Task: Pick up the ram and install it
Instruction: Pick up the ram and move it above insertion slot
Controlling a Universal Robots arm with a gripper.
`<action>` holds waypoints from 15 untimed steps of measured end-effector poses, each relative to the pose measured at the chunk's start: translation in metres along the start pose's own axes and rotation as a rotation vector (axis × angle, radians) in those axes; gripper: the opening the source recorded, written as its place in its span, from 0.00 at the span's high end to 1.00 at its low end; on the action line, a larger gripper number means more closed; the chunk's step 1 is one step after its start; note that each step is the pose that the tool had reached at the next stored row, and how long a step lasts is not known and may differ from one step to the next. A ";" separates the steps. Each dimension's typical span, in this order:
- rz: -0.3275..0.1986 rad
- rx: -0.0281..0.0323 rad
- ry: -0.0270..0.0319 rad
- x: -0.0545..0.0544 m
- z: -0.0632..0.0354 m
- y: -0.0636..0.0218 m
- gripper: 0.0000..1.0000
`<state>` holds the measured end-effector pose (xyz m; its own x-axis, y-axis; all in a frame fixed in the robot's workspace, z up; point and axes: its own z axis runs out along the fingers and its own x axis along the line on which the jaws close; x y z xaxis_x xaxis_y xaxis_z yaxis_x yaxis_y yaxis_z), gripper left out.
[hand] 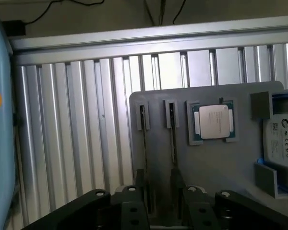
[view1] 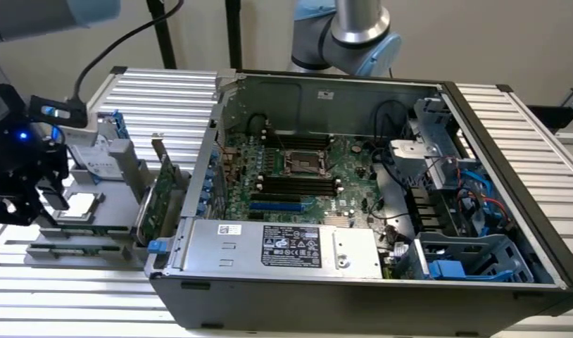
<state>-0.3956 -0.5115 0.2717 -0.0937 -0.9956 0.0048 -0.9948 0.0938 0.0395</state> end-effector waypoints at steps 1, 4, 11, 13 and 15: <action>-0.004 0.0000 0.0001 0.001 0.0018 -0.0007 0.00; -0.020 0.0000 0.0009 0.002 0.0071 -0.0031 0.00; -0.060 0.0002 0.0025 0.004 0.0197 -0.0078 0.00; -0.067 0.0000 0.0030 0.006 0.0232 -0.0084 0.00; -0.073 0.0003 0.0030 0.008 0.0270 -0.0089 0.00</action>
<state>-0.3886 -0.5205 0.2444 -0.0210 -0.9998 0.0050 -0.9990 0.0212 0.0396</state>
